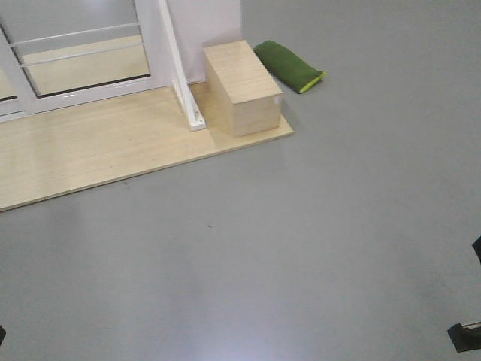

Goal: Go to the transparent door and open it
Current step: 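Drive the base forward onto the wooden platform before the glass door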

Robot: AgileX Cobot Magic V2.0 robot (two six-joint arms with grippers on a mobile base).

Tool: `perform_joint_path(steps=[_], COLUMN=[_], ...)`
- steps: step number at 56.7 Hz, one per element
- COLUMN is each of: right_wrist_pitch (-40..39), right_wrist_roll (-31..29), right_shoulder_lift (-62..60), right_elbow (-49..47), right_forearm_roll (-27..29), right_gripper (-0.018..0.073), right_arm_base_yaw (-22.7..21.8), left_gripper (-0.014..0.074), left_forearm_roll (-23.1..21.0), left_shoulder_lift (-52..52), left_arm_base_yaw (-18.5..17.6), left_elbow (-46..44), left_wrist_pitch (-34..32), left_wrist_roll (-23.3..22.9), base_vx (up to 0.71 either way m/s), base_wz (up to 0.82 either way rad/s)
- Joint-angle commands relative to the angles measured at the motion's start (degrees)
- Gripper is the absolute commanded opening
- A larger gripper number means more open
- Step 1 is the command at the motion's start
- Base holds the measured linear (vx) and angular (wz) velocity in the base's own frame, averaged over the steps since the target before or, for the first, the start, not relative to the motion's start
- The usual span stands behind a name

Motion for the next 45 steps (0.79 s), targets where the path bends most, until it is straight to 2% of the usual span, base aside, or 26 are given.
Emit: perform_joint_path(steps=[1, 23, 45], right_wrist_pitch=[-4.52, -4.52, -4.48], right_wrist_roll=[-0.30, -0.30, -0.30], right_shoulder_lift=[-0.88, -0.88, -0.88], right_elbow=[0.15, 0.15, 0.15], right_forearm_roll=[0.04, 0.04, 0.04], right_gripper=[-0.0004, -0.0004, -0.0004], right_arm_base_yaw=[-0.28, -0.28, -0.28], left_gripper=[0.0003, 0.0003, 0.0003], left_forearm_roll=[-0.67, -0.67, -0.67], left_shoulder_lift=[-0.75, -0.75, -0.75], left_arm_base_yaw=[-0.07, -0.07, -0.07], left_elbow=[-1.43, -1.43, -1.43], left_wrist_pitch=[-4.42, -4.42, -4.42], left_wrist_roll=[-0.54, -0.54, -0.54], base_vx=[0.52, 0.53, 0.53], base_wz=[0.60, 0.54, 0.35])
